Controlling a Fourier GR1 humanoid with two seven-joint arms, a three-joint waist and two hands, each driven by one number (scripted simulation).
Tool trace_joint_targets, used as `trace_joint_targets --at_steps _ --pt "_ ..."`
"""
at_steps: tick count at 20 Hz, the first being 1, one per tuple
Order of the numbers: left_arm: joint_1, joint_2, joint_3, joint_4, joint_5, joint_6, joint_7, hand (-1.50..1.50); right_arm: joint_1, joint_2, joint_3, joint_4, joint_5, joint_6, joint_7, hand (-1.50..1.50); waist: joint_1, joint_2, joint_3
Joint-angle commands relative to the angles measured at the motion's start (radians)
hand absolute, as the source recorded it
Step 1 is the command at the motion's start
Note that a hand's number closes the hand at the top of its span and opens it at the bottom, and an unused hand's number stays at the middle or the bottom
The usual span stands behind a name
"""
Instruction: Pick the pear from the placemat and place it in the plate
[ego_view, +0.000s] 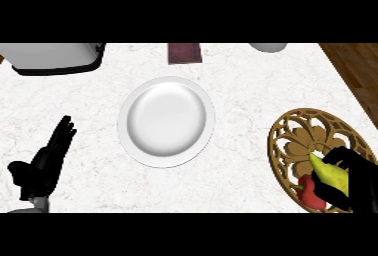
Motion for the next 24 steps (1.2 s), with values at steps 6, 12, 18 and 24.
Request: trace_joint_targets --at_steps 6,12,18,24 --pt "-0.022 -0.009 -0.024 -0.015 -0.014 -0.008 -0.004 0.0 0.106 0.144 0.303 -0.506 0.459 0.036 0.302 1.5 0.045 0.022 0.018" --pt "-0.066 -0.012 -0.034 0.025 -0.017 -0.034 -0.003 0.0 0.017 0.271 0.673 -0.552 0.805 0.185 0.511 1.5 0.091 0.036 0.022" --pt "-0.082 -0.018 -0.033 0.008 -0.008 -0.052 0.02 0.0 -0.314 0.274 0.783 -0.359 0.8 0.345 0.815 1.5 0.115 0.044 0.025" --pt "-0.085 -0.064 -0.074 0.029 -0.059 -0.016 -0.015 0.0 -0.546 0.273 0.665 -0.159 0.558 0.262 0.863 1.5 0.134 0.051 0.025"
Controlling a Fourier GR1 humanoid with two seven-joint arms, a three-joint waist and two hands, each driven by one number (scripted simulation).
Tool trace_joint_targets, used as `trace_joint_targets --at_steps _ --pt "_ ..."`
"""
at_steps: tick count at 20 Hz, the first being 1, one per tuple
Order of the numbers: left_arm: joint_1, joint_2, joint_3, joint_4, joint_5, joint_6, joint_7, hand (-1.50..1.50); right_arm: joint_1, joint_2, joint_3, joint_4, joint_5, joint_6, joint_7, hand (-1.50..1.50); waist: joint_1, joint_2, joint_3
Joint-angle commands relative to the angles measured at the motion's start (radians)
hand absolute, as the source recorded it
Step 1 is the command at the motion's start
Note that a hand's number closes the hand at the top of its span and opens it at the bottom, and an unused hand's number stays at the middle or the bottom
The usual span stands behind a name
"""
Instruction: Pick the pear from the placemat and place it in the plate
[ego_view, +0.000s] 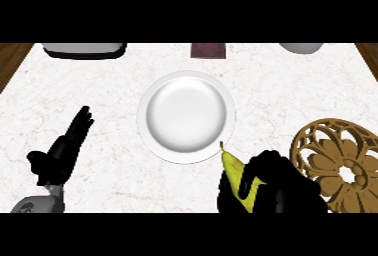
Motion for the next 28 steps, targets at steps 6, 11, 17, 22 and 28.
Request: trace_joint_targets --at_steps 6,11,17,22,28 --pt "-0.003 -0.009 -0.012 -0.007 -0.007 -0.015 -0.006 0.0 -0.383 0.023 -0.171 0.397 -0.278 -0.128 0.192 1.5 0.033 0.007 0.001" --pt "0.006 -0.009 0.001 0.012 0.0 -0.028 -0.042 0.0 -0.475 0.023 -0.176 0.616 -0.366 -0.267 0.197 1.5 0.039 0.007 0.002" --pt "-0.053 0.003 0.007 0.011 -0.001 -0.026 0.013 0.0 -0.506 0.023 -0.279 0.699 -0.359 -0.482 0.195 1.5 0.041 0.013 0.004" --pt "-0.072 0.002 0.009 0.037 -0.004 -0.034 0.005 0.0 -0.541 0.023 -0.319 0.829 -0.433 -0.551 0.22 -1.5 0.043 0.014 0.002" --pt "-0.034 -0.042 -0.023 0.034 -0.028 -0.006 -0.021 0.0 -0.557 0.023 -0.359 0.865 -0.444 -0.751 0.186 -1.5 0.05 0.011 0.003"
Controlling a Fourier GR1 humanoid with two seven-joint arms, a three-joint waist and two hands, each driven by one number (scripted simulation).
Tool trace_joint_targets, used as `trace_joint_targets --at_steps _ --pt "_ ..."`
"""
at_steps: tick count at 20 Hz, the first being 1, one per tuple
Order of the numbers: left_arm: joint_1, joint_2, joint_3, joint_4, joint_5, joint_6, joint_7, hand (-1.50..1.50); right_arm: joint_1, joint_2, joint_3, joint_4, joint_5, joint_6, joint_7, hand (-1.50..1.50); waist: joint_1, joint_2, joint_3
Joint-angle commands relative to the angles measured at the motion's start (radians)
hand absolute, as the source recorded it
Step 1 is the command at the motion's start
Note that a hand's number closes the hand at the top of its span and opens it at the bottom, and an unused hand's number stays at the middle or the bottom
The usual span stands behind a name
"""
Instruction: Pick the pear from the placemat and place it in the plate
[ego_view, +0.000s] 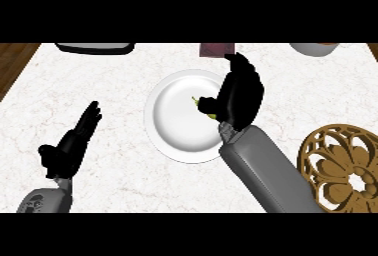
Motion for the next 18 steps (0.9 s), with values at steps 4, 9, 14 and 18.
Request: trace_joint_targets --at_steps 4,9,14,18 --pt "-0.003 0.022 0.026 -0.018 0.017 -0.004 0.037 0.0 0.016 0.011 -0.081 -0.016 0.038 -0.398 0.111 -1.5 -0.023 -0.01 0.002" --pt "0.027 0.009 0.033 -0.016 0.016 0.011 0.019 0.0 0.146 0.011 -0.074 -0.165 -0.041 -0.559 0.047 -1.5 -0.051 -0.018 0.002" --pt "0.068 -0.019 0.02 -0.031 -0.013 0.048 -0.007 0.0 0.429 0.011 0.018 -0.335 -0.032 -0.661 -0.051 -1.5 -0.079 -0.02 0.0" --pt "0.038 -0.005 0.033 -0.032 -0.01 0.04 0.033 0.0 0.685 0.008 0.135 -0.491 -0.048 -0.688 -0.184 -1.5 -0.084 -0.019 0.0"
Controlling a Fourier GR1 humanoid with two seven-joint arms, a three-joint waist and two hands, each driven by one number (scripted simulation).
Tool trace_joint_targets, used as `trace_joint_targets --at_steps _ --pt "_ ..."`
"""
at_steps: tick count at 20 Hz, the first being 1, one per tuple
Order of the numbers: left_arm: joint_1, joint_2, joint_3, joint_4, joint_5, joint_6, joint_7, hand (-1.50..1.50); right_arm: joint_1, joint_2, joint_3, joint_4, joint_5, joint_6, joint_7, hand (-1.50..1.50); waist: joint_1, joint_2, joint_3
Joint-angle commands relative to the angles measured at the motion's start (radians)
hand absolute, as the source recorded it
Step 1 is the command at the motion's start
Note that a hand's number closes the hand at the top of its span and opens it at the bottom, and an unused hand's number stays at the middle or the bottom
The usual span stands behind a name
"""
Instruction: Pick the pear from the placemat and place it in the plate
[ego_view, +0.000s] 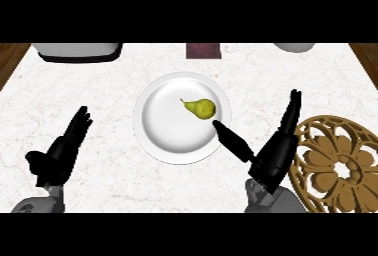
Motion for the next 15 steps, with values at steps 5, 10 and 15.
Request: trace_joint_targets --at_steps 5,10,15 --pt "0.021 -0.006 0.011 -0.02 -0.009 -0.015 -0.014 0.0 0.35 -0.215 0.155 -0.273 -0.174 -0.138 -0.162 -1.5 0.002 0.003 -0.001" --pt "0.004 0.016 0.044 0.009 0.009 -0.057 -0.004 0.0 0.452 -0.283 0.231 -0.224 -0.288 -0.292 -0.307 -1.5 0.004 0.003 0.0" --pt "0.012 -0.016 0.027 -0.034 -0.035 -0.016 0.019 0.0 0.485 -0.311 0.233 -0.17 -0.359 -0.366 -0.418 -1.5 0.004 0.003 0.0"
